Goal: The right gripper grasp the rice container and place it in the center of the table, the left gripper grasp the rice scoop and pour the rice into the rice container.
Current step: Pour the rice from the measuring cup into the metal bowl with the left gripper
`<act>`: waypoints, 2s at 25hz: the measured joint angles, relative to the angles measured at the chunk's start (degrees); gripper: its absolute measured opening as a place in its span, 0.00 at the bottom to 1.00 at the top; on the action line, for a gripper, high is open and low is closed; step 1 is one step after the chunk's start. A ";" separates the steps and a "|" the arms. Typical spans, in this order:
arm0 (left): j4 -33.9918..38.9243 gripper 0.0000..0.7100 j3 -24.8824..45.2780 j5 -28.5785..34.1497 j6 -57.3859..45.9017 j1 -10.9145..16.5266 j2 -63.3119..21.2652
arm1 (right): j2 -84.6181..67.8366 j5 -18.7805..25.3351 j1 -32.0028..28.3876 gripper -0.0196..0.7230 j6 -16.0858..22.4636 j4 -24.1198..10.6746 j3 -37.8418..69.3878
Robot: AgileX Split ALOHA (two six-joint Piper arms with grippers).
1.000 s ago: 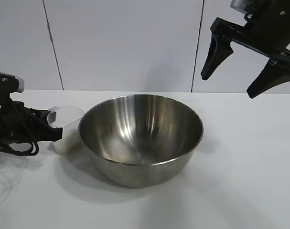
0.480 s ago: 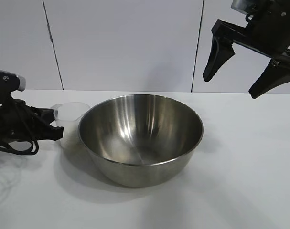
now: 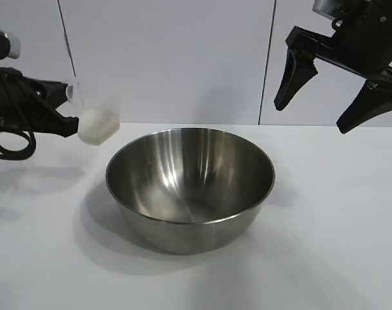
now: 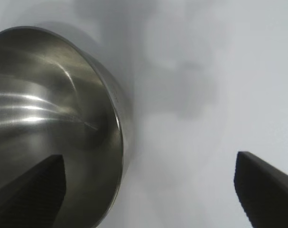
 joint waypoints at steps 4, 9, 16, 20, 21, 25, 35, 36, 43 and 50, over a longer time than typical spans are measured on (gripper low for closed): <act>0.79 0.02 -3.08 8.79 9.59 -6.25 -0.43 | 0.00 -0.18 0.00 0.92 0.00 -0.14 0.00; 0.79 0.02 -3.34 12.37 20.46 -12.04 -0.43 | 0.00 -0.72 0.00 0.92 0.00 -0.21 0.00; 0.83 0.02 -5.30 12.63 39.86 -16.87 2.25 | 0.00 -0.93 0.00 0.92 0.00 -0.28 0.00; 0.98 0.02 -6.22 12.11 54.81 -17.31 5.42 | 0.00 -0.88 0.00 0.92 0.00 -0.42 0.00; 0.98 0.02 -6.22 11.62 59.80 -17.31 5.98 | 0.00 -0.88 0.00 0.92 0.00 -0.55 0.00; 0.98 0.02 -6.49 10.20 73.71 -17.31 6.99 | 0.00 -0.71 0.00 0.92 0.00 -0.60 0.00; 15.05 0.02 -9.08 9.21 77.82 -17.25 6.99 | 0.00 0.38 0.00 0.92 0.00 -0.67 0.00; 15.99 0.02 -9.41 9.21 78.75 -17.25 6.99 | 0.00 0.45 0.00 0.92 0.00 -0.67 0.00; 23.92 0.02 -12.99 8.78 83.23 -17.25 6.99 | 0.00 0.87 0.00 0.92 0.00 -2.23 0.00; 31.93 0.02 -13.14 9.96 83.34 -16.50 6.93 | 0.00 0.82 0.00 0.92 0.00 -2.35 0.00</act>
